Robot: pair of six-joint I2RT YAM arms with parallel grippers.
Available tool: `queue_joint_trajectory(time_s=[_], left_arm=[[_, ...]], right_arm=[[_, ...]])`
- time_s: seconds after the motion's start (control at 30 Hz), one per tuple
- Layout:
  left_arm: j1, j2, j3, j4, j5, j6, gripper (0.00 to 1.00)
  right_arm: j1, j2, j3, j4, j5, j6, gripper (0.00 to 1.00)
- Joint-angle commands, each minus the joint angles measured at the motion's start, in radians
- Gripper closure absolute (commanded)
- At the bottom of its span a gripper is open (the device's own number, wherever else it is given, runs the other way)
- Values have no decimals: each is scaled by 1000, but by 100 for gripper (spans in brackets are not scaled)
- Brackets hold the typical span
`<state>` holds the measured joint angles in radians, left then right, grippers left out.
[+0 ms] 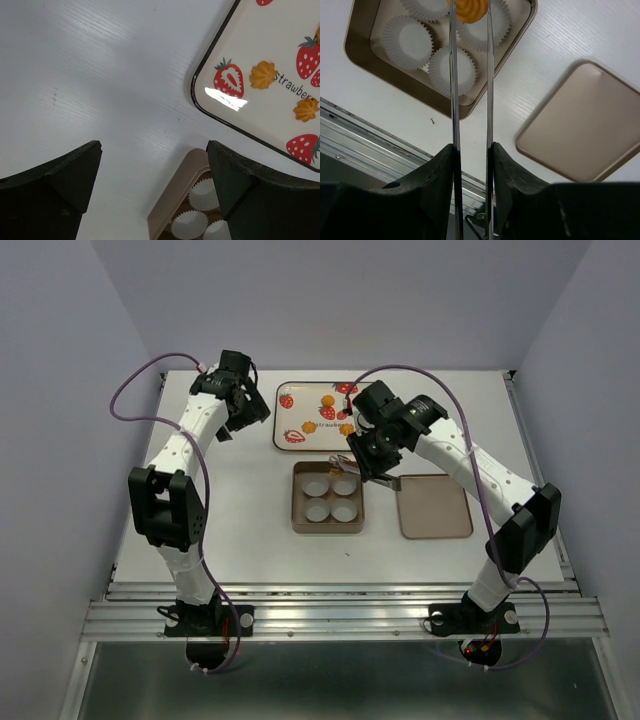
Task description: Pack the cookies
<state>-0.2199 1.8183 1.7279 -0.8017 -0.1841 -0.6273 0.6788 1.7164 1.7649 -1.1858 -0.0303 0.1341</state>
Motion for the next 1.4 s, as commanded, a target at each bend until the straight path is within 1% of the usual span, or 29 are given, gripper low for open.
queue_joint_trajectory(time_s=[0.0, 0.23, 0.43, 0.87, 1.07, 1.37], left_arm=[[-13, -56, -33, -2, -17, -8, 1], [-21, -74, -53, 1, -28, -9, 1], [-24, -80, -59, -7, -38, -9, 1], [-24, -85, -56, -11, -48, -11, 1], [-27, -93, -74, -14, -51, -12, 1], [-27, -97, -85, -11, -51, -14, 1]], right_arm=[[33, -66, -19, -6, 26, -14, 64], [56, -54, -27, -3, 61, -7, 64], [65, -43, -53, 11, 139, -10, 63], [74, -17, -53, 34, 133, 2, 62], [84, -6, -65, 37, 187, 13, 62], [93, -1, -87, 57, 178, 12, 62]])
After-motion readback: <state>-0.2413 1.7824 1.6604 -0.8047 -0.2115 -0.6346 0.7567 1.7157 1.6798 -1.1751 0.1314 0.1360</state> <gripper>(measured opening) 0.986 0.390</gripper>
